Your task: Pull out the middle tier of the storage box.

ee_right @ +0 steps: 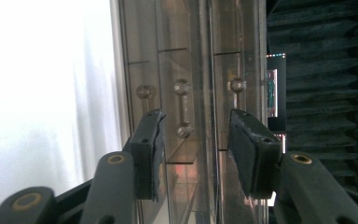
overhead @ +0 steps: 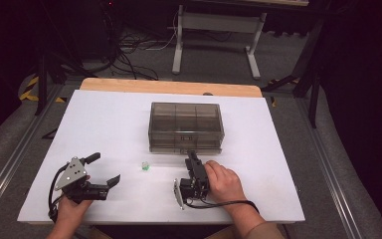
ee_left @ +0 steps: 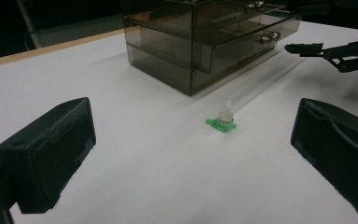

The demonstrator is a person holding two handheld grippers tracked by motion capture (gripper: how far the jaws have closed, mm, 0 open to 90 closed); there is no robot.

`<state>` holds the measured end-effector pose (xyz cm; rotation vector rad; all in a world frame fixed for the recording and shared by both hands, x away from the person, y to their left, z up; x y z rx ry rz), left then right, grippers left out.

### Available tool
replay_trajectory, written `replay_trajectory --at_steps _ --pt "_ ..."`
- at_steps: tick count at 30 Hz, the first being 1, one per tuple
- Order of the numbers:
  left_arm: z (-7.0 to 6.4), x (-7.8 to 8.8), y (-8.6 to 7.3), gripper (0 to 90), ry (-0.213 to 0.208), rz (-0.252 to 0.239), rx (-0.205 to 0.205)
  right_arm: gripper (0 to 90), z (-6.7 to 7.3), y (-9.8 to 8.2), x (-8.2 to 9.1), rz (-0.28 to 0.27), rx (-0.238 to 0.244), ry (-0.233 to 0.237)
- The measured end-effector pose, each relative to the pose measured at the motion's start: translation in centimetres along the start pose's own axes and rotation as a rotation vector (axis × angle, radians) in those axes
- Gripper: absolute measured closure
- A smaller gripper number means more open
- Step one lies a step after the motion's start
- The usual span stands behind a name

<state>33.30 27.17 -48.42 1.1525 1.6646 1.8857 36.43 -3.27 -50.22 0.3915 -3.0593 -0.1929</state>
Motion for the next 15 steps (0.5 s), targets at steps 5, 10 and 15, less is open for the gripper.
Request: replay_trajectory --at_steps 5,10,15 --pt "0.0 0.0 0.0 0.8 -0.002 -0.007 0.004 53.2 -0.4 -0.1 0.4 -0.016 -0.058 0.013" --pt "0.0 0.0 0.0 0.8 0.000 -0.002 0.000 51.7 -1.0 -0.4 0.8 -0.048 -0.111 0.018" --pt "0.0 0.0 0.0 0.8 0.000 -0.004 0.005 49.7 -1.3 -0.7 0.9 -0.061 -0.188 0.079"
Point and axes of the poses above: each handheld gripper's, and its own axes: x roughly backward along the jaws, y roughly out of its top, z roughly to its left, the point moved 4 cm from there along -x, roughly forward along the jaws, and after that the axes turned 9 degrees about -y, right-handed, at the moved point
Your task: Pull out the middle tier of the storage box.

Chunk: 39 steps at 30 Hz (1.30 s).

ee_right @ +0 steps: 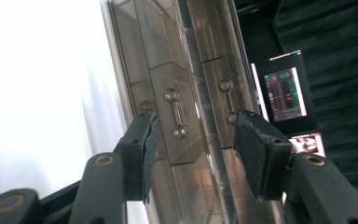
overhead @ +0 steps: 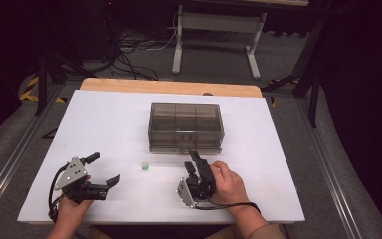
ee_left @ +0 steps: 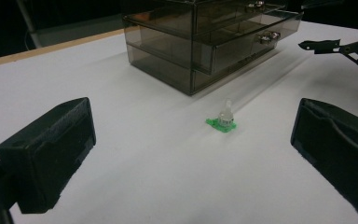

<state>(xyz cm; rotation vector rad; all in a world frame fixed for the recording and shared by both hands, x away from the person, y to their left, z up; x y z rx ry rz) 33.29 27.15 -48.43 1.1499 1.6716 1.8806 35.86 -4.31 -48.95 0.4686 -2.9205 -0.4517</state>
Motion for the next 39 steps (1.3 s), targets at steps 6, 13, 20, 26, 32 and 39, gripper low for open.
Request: replay_trajectory --at_steps 6,13,20,26,32,39 --pt "0.0 0.0 0.0 0.8 -0.001 0.002 -0.005 48.5 -0.9 -0.2 0.5 -0.023 -0.138 0.034" --pt "0.0 0.0 0.0 0.8 -0.002 0.001 -0.002 49.2 -1.5 -0.6 0.9 -0.020 -0.257 0.088" --pt "0.0 -0.1 0.0 0.8 -0.004 0.000 -0.001 48.8 -2.7 -1.1 1.2 -0.051 -0.404 0.154" --pt "0.0 -0.1 0.0 0.8 -0.002 0.000 0.000 48.0 -3.5 -1.8 1.3 -0.060 -0.559 0.263" --pt "0.0 -0.1 0.0 0.8 -0.001 0.001 0.000 44.1 -4.2 -2.4 1.2 -0.077 -0.682 0.349" --pt "0.0 -0.1 0.0 0.8 -0.002 0.000 0.001 33.6 -5.0 -3.0 1.1 -0.113 -0.824 0.460"
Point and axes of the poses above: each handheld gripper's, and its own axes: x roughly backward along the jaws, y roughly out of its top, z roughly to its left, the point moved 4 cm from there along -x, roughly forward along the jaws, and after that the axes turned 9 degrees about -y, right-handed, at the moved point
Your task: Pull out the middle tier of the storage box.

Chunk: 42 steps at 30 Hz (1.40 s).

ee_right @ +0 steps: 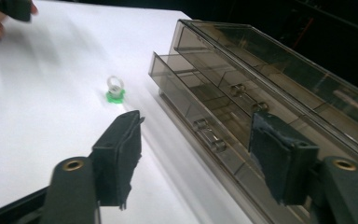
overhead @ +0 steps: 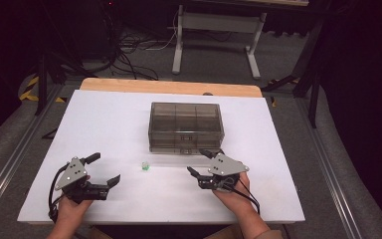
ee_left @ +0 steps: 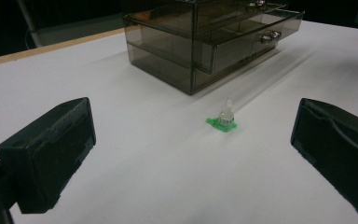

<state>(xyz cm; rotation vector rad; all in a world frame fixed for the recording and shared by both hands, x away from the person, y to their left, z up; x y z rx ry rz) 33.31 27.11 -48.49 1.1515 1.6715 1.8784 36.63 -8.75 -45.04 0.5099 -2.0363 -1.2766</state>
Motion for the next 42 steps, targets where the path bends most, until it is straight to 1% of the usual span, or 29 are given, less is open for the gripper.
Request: replay_trajectory --at_steps 3,5,6,7,9,10,12,13,16,17,18,19,25,28,29,31,33,34,37,40,42 --pt "0.0 0.0 0.0 0.8 -0.002 0.000 0.000 29.0 -0.2 0.0 -0.1 -0.001 -0.043 0.053" --pt "0.0 0.0 0.0 0.8 -0.002 0.000 0.004 26.7 -0.2 0.0 -0.1 -0.001 -0.051 0.080" --pt "0.0 0.0 0.0 0.8 -0.003 -0.001 0.000 26.7 -0.2 0.0 -0.1 -0.001 -0.051 0.080" --pt "0.0 0.0 0.0 0.8 -0.003 -0.001 0.000 26.1 -0.1 0.0 -0.2 0.009 -0.053 0.096" --pt "0.0 0.0 0.0 0.8 -0.003 0.001 -0.001 26.1 -0.1 0.0 -0.2 0.011 -0.053 0.099" --pt "0.0 0.0 0.0 0.8 -0.002 0.001 0.002 27.5 -0.2 0.0 -0.3 0.019 -0.058 0.117" --pt "0.0 0.0 0.0 0.8 -0.001 0.000 0.003 28.0 -0.3 0.0 -0.3 0.025 -0.060 0.122" --pt "0.0 0.0 0.0 0.8 -0.002 -0.002 0.003 27.9 -0.6 0.0 -0.5 0.043 -0.069 0.145" --pt "0.0 0.0 0.0 0.8 -0.005 0.000 0.000 28.0 -0.8 0.1 -0.6 0.081 -0.061 0.169" --pt "0.0 0.0 0.0 0.8 -0.005 0.000 0.000 28.0 -0.8 0.1 -0.6 0.081 -0.061 0.169" --pt "0.0 0.0 0.0 0.9 -0.006 0.001 0.000 29.3 -1.0 0.3 -0.5 0.097 -0.056 0.185" --pt "0.0 0.0 0.0 0.9 -0.006 0.002 0.000 30.0 -1.1 0.4 -0.5 0.100 -0.053 0.190" --pt "-0.1 0.0 0.0 1.0 -0.007 0.009 -0.003 34.1 -1.6 1.0 -0.5 0.130 -0.010 0.226" --pt "0.0 0.0 0.0 0.9 -0.008 0.005 0.000 33.6 -1.7 1.1 -0.8 0.152 0.013 0.267" --pt "0.0 0.0 0.0 1.0 -0.009 0.006 0.001 33.5 -1.8 1.2 -0.9 0.162 0.030 0.269" --pt "0.0 0.0 0.0 1.0 -0.009 0.009 0.001 33.6 -1.9 1.3 -1.0 0.175 0.044 0.281" --pt "-0.1 -0.2 0.1 1.0 -0.012 0.009 -0.002 34.0 -2.0 1.4 -1.1 0.182 0.052 0.282" --pt "-0.1 -0.2 0.1 0.9 -0.012 0.014 -0.006 35.1 -2.1 1.6 -1.3 0.197 0.080 0.273" --pt "-0.1 -0.2 0.1 0.9 -0.013 0.014 -0.007 36.0 -2.3 1.8 -1.5 0.212 0.110 0.269" --pt "0.0 -0.1 0.1 0.9 -0.015 0.012 -0.003 35.4 -2.5 2.0 -1.8 0.238 0.136 0.283" --pt "0.0 -0.2 0.1 0.9 -0.014 0.013 -0.009 35.3 -2.6 2.1 -2.1 0.261 0.167 0.283"
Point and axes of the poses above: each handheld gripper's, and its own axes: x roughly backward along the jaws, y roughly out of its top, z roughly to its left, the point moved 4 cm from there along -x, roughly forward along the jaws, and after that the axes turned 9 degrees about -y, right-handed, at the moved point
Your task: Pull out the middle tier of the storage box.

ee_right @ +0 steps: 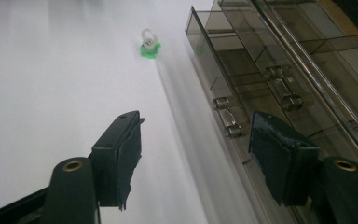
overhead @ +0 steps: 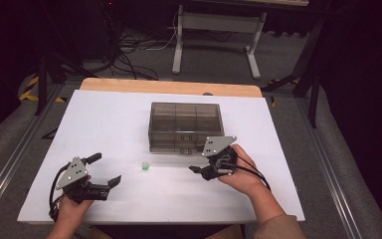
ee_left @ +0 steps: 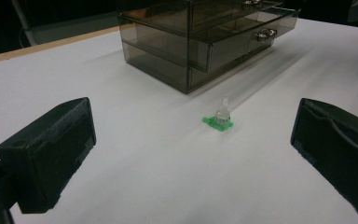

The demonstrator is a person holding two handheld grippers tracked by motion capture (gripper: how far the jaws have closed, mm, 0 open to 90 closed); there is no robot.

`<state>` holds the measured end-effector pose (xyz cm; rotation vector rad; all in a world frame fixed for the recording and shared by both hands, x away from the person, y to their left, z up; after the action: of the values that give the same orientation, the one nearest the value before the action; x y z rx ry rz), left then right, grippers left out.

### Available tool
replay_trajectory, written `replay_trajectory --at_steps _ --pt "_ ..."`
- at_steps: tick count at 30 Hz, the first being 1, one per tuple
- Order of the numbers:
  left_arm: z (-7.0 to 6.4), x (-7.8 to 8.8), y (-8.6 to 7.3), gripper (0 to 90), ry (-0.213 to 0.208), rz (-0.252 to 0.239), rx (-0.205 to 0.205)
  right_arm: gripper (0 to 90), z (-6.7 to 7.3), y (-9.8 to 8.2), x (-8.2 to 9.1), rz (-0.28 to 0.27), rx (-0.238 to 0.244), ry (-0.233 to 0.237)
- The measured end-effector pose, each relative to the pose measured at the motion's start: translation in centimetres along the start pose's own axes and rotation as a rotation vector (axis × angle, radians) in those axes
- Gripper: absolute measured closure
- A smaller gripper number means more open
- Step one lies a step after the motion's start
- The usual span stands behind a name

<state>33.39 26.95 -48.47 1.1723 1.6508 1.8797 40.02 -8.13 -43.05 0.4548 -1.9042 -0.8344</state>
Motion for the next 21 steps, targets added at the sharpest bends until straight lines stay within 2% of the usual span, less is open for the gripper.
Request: replay_trajectory --at_steps 3,10,15,16,18,21 --pt "0.0 0.0 0.0 0.7 0.001 -0.002 0.000 35.6 -0.3 0.3 -0.3 0.033 0.040 -0.008" --pt "0.0 0.0 0.0 0.7 0.001 -0.001 0.003 40.4 -0.9 0.8 -1.1 0.073 0.078 -0.023" --pt "0.0 0.0 0.0 0.7 0.002 -0.004 0.005 42.8 -1.2 0.9 -1.8 0.107 0.081 -0.052" --pt "0.0 0.0 0.0 0.7 0.003 -0.004 0.004 43.7 -1.3 0.9 -2.0 0.115 0.098 -0.045" --pt "0.0 0.0 0.0 0.7 0.003 -0.005 0.004 44.4 -1.3 0.9 -2.3 0.121 0.086 -0.054" --pt "0.0 0.0 0.0 0.6 0.003 -0.004 0.004 45.9 -1.3 0.9 -3.0 0.148 0.100 -0.056"
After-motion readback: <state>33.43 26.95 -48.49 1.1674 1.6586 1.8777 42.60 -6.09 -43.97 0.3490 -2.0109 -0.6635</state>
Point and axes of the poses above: each handheld gripper's, and its own axes: x roughly backward along the jaws, y roughly out of its top, z roughly to its left, the point moved 4 cm from there along -x, roughly forward along the jaws, and after that the axes turned 9 degrees about -y, right-handed, at the moved point
